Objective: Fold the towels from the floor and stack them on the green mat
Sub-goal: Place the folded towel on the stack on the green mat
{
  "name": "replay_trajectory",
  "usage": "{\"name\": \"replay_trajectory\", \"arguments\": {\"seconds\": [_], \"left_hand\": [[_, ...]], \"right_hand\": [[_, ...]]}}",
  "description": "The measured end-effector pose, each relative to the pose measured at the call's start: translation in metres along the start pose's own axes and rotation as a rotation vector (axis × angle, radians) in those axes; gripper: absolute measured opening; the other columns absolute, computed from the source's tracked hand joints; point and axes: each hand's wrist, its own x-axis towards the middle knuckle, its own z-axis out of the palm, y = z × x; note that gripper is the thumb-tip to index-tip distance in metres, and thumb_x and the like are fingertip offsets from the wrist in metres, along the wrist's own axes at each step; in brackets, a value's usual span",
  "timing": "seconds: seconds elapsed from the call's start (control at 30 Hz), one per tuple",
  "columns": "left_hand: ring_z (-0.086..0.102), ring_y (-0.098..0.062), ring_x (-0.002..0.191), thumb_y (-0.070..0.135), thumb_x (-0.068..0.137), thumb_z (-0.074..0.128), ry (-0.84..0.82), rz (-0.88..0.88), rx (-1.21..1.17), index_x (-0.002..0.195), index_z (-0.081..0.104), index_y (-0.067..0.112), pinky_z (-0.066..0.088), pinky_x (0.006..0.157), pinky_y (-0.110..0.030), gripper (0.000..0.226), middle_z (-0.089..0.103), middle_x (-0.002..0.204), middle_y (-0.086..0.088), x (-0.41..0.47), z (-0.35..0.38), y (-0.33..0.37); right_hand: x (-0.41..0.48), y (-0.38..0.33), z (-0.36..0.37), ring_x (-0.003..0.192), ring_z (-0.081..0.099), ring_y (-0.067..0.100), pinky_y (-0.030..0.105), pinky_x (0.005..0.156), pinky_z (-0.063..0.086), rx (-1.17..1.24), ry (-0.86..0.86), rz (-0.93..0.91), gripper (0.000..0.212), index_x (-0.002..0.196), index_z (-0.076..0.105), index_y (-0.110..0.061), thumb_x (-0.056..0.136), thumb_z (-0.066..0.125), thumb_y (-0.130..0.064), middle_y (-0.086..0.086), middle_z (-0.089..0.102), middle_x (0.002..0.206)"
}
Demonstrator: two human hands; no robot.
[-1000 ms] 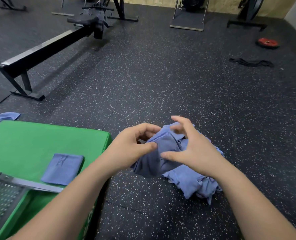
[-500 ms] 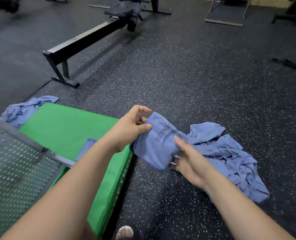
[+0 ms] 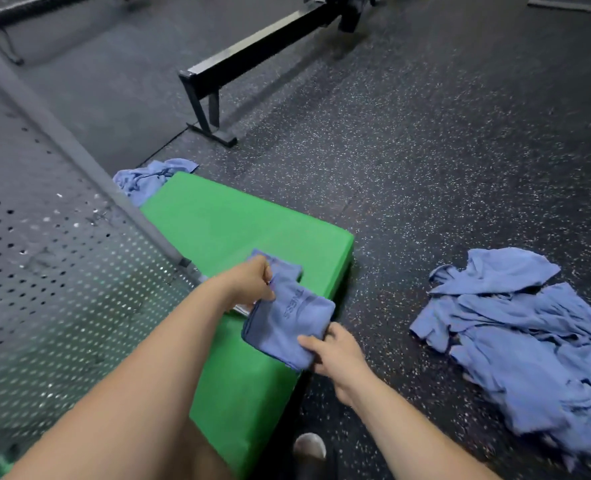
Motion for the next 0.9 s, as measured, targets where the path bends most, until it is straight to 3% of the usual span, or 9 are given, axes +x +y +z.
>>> {"name": "replay_trajectory", "arguments": {"seconds": [0.13,0.23,0.37,0.53,0.6,0.67,0.77,0.83,0.9], "left_hand": [[0.067,-0.03,0.071,0.008,0.09,0.072,-0.043,-0.116,0.217,0.095,0.062,0.009,0.064,0.066,-0.046,0.011,0.068,0.086,-0.022,0.007,-0.004,-0.035],[0.076,-0.035,0.084,0.011,0.094,0.07,-0.082,-0.177,0.336,0.112,0.065,-0.001,0.055,0.057,-0.031,0.022,0.076,0.104,-0.024,0.017,0.001,-0.064],[0.059,-0.026,0.068,0.006,0.094,0.067,-0.084,-0.27,0.301,0.1,0.06,0.006,0.06,0.067,-0.044,0.009,0.064,0.083,-0.018,0.025,0.008,-0.103],[0.072,-0.038,0.106,0.008,0.093,0.059,0.096,-0.287,0.305,0.098,0.065,0.008,0.057,0.083,-0.042,0.007,0.072,0.114,-0.026,0.024,0.006,-0.12],[0.068,-0.037,0.117,0.012,0.094,0.06,0.101,-0.327,0.331,0.113,0.064,0.008,0.054,0.091,-0.04,0.021,0.07,0.124,-0.022,0.026,0.005,-0.121],[0.064,-0.036,0.126,0.016,0.096,0.062,0.101,-0.355,0.368,0.133,0.059,0.006,0.053,0.098,-0.038,0.038,0.065,0.136,-0.019,0.025,0.005,-0.117],[0.071,-0.033,0.117,0.019,0.101,0.059,0.036,-0.307,0.427,0.132,0.065,0.001,0.055,0.091,-0.034,0.036,0.072,0.127,-0.017,0.021,0.006,-0.094],[0.075,-0.031,0.1,0.023,0.104,0.061,-0.08,-0.297,0.441,0.125,0.07,-0.001,0.058,0.083,-0.034,0.033,0.076,0.105,-0.015,0.021,0.011,-0.073],[0.077,-0.032,0.096,0.029,0.104,0.067,-0.156,-0.29,0.384,0.121,0.069,0.0,0.062,0.081,-0.038,0.034,0.077,0.106,-0.017,0.023,0.019,-0.051]], "right_hand": [[0.02,0.039,0.048,0.069,0.069,0.017,0.025,0.046,0.05,-0.031,-0.029,0.114,0.023,0.109,0.061,-0.008,0.094,0.078,-0.002,0.009,0.075,0.096],[0.033,0.063,0.074,0.078,0.072,0.022,0.032,0.058,0.058,-0.051,-0.033,0.16,0.024,0.112,0.063,-0.008,0.093,0.077,-0.002,0.009,0.075,0.099],[0.044,0.082,0.092,0.09,0.075,0.029,0.042,0.073,0.062,-0.096,-0.047,0.207,0.025,0.11,0.059,-0.011,0.093,0.076,-0.006,0.017,0.076,0.111],[0.053,0.077,0.096,0.074,0.061,0.019,0.03,0.065,0.051,-0.08,-0.147,0.248,0.047,0.139,0.042,-0.021,0.101,0.065,-0.005,0.011,0.068,0.1],[0.055,0.074,0.092,0.085,0.063,0.022,0.034,0.075,0.055,-0.104,-0.191,0.287,0.058,0.156,0.035,-0.021,0.106,0.062,-0.009,0.007,0.066,0.104],[0.056,0.074,0.086,0.087,0.062,0.023,0.032,0.071,0.054,-0.142,-0.213,0.289,0.053,0.155,0.041,-0.016,0.106,0.061,-0.009,0.009,0.065,0.105],[0.057,0.077,0.075,0.085,0.06,0.022,0.026,0.064,0.049,-0.21,-0.209,0.255,0.046,0.15,0.049,-0.014,0.106,0.059,-0.006,0.009,0.063,0.102],[0.056,0.077,0.065,0.091,0.065,0.022,0.026,0.068,0.053,-0.229,-0.2,0.247,0.04,0.144,0.054,-0.015,0.105,0.061,-0.009,0.009,0.067,0.107],[0.054,0.073,0.049,0.095,0.07,0.021,0.028,0.074,0.056,-0.255,-0.188,0.232,0.033,0.137,0.059,-0.017,0.104,0.063,-0.012,0.011,0.072,0.117]]}}
